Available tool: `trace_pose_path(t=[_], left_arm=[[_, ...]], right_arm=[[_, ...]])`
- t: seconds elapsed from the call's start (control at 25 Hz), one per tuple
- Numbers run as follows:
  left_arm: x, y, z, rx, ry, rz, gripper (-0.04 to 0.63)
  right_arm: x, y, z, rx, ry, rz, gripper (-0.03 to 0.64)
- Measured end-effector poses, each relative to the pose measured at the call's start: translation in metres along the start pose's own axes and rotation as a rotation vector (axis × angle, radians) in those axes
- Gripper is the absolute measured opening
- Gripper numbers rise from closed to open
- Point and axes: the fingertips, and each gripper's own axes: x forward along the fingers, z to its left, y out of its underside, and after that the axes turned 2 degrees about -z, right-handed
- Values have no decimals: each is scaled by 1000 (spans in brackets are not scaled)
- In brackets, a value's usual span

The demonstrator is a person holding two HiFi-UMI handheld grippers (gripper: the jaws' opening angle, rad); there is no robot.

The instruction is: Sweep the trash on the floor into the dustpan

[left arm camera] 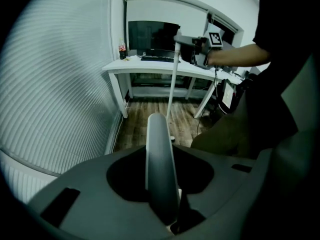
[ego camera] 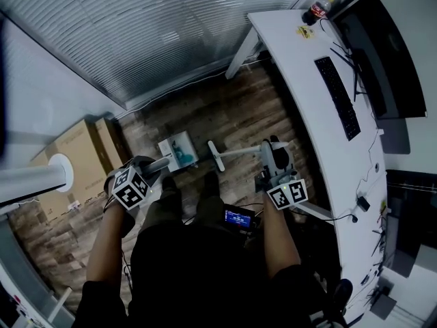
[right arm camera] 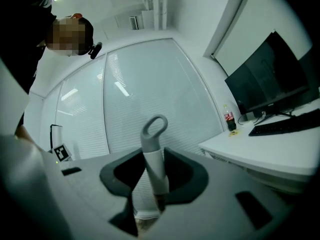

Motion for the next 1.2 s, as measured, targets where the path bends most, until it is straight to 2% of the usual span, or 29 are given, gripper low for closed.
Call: trace_pose_path(t=[0.16, 0.48, 0.68, 0.84, 1.0, 1.2], left_arm=[[-21, 10, -7, 6, -2, -15, 98], [-38, 44, -30, 10, -20, 44, 98], [-48, 71, -50, -43, -62, 60, 98], [-53, 89, -59, -113, -103, 34, 98], [-49, 112, -81, -136, -86, 56, 100], [-50, 128, -96, -172, -85, 62, 100]], right_arm=[[-3, 11, 1, -37, 64, 20, 114], [11, 34, 7, -71, -12, 77, 107], [14, 34, -1, -96, -68, 101, 103], [11, 35, -13, -103, -73, 95, 103], [4, 42, -16, -149, -67, 107, 100], [6, 56, 4, -236, -86, 150, 100]])
